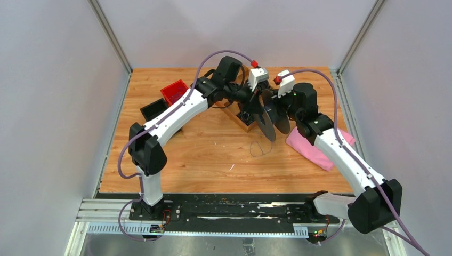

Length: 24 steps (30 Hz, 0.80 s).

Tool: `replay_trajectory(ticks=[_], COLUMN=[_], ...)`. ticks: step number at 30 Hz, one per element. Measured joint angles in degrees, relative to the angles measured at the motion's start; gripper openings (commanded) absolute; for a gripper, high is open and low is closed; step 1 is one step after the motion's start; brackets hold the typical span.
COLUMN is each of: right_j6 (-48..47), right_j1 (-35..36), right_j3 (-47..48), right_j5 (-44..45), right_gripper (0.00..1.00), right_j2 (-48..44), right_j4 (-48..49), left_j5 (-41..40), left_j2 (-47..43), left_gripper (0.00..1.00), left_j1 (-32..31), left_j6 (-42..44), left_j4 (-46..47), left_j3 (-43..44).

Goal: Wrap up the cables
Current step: Wrap the cable around the cable reel.

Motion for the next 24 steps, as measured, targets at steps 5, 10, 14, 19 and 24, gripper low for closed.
replay_trajectory(ticks=[5, 10, 14, 19, 24], right_j6=[-1.7, -2.6, -3.1, -3.2, -2.7], right_j1=[0.0, 0.0, 0.0, 0.0, 0.0], right_j3=[-0.6, -0.6, -0.6, -0.6, -0.3], right_j5=[-1.7, -3.6, -4.5, -5.3, -6.1], right_gripper=[0.01, 0.01, 0.01, 0.01, 0.01], right_j2=[-1.2, -1.4, -1.6, -2.2, -2.2], right_j4=[-0.3, -1.1, -1.5, -2.3, -4.0], left_j5=[-1.2, -4.0, -6.6, -9.7, -11.5], left_j2=[0.0, 0.0, 0.0, -0.2, -0.7], left_gripper=[0.07, 0.11, 0.15, 0.19, 0.20], left_j1=[0.5, 0.5, 0.7, 0.9, 1.1], left_j6=[0.9, 1.7, 1.7, 1.7, 1.0], left_j4=[-1.4, -2.1, -2.3, -1.6, 0.7], left_j3=[0.0, 0.0, -0.3, -2.8, -6.3])
